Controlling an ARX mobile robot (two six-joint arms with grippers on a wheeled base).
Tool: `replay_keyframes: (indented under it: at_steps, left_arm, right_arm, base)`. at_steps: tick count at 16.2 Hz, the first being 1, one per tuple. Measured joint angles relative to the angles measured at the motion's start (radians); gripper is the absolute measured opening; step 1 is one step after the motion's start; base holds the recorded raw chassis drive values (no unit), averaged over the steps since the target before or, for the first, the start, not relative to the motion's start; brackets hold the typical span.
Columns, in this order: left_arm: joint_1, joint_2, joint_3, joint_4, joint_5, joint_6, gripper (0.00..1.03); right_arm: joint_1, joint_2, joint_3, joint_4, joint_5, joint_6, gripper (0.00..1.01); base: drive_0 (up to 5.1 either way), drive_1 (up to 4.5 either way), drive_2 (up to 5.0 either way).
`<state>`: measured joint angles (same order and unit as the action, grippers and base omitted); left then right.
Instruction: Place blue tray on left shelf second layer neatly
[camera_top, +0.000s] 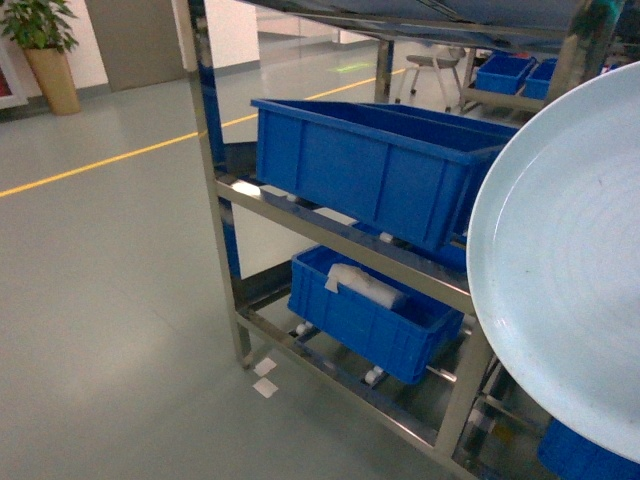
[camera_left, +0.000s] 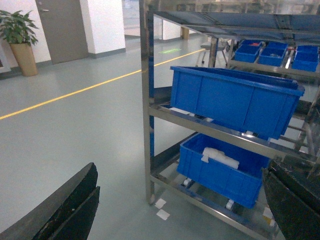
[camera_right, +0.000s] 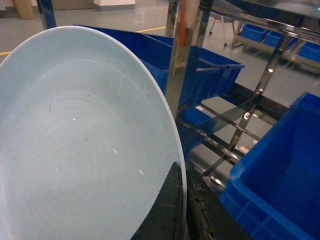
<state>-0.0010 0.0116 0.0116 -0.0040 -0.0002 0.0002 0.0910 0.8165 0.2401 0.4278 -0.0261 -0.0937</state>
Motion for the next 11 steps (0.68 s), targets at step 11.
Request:
replay_keyframes:
  at_steps: [11]
  left_arm:
    - [0.0, 0.0, 0.0, -0.002, 0.001, 0.0, 0.98]
  right_arm:
    - [0.0, 0.001, 0.0, 0.0, 0.0, 0.0, 0.02]
  base:
    - [-1.6, -1.42, -1.7]
